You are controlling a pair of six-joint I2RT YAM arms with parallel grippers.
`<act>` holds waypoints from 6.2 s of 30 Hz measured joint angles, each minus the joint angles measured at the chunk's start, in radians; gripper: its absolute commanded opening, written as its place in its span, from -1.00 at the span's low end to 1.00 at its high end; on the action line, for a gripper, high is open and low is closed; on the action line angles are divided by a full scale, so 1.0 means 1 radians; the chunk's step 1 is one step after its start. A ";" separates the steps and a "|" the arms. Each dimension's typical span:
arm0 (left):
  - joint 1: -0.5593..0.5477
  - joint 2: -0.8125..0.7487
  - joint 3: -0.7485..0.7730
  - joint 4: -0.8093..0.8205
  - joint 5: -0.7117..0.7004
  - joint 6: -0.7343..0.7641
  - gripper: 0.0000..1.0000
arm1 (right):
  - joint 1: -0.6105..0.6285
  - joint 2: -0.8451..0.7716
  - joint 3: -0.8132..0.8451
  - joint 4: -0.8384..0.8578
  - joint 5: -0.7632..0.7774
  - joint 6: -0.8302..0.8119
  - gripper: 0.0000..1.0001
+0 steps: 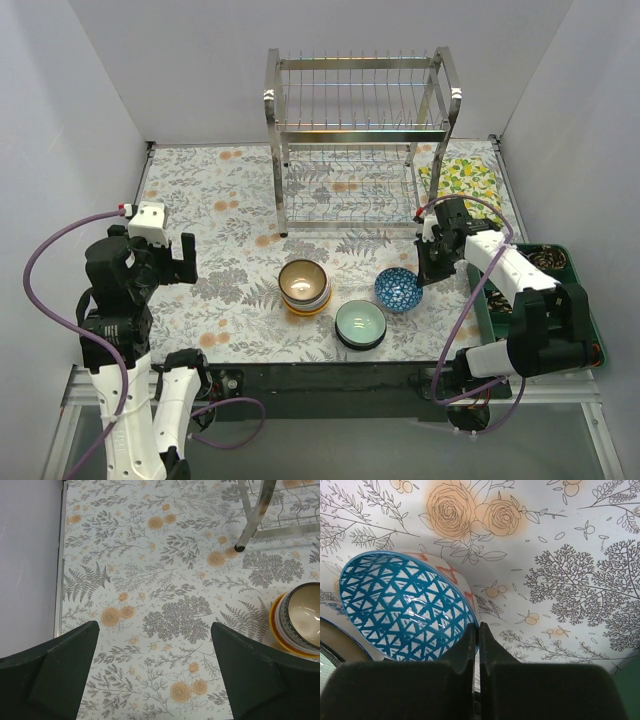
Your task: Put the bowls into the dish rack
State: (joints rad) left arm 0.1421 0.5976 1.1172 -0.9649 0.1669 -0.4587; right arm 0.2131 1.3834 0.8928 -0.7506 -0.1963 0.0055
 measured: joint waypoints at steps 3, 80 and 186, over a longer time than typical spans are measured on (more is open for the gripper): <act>0.000 0.000 -0.014 -0.001 0.002 0.008 0.93 | -0.002 -0.003 -0.011 0.029 -0.002 0.009 -0.57; -0.008 0.086 -0.072 0.184 0.007 0.042 0.96 | 0.494 -0.117 0.318 0.188 0.490 -0.419 -0.97; -0.295 1.253 -0.127 1.543 1.014 -0.643 -0.30 | 0.258 0.965 0.864 1.289 1.387 -1.005 -0.97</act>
State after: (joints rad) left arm -0.1528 1.8503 0.9901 0.5781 1.1805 -1.1019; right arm 0.4709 2.3482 1.7569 0.5388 1.1908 -0.9997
